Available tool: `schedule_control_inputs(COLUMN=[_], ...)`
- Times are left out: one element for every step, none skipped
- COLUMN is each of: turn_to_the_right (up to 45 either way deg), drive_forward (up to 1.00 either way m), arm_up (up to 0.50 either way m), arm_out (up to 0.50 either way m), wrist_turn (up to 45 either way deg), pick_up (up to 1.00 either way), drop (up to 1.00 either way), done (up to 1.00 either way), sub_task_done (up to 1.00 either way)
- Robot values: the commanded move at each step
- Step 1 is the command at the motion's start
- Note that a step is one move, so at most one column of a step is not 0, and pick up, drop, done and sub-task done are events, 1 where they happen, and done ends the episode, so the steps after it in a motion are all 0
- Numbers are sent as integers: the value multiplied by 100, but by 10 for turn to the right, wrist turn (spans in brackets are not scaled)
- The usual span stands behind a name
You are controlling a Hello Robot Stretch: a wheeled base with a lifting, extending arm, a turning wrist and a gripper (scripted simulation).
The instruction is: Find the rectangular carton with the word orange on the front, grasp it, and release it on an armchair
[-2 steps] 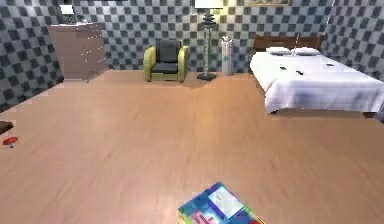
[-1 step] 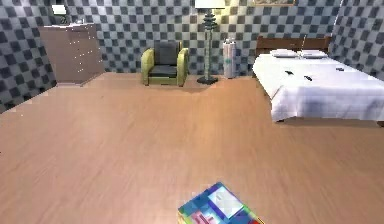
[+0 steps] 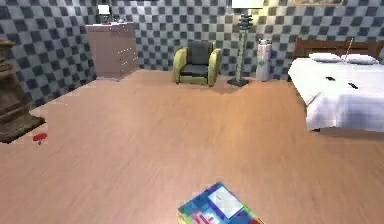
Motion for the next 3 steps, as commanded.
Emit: schedule_control_inputs(turn_to_the_right=[0,0,0], drive_forward=[100,100,100], arm_up=[0,0,0], arm_out=[0,0,0], wrist_turn=[0,0,0], pick_up=[0,0,0], drop=[0,0,0], done=[0,0,0], sub_task_done=[0,0,0])
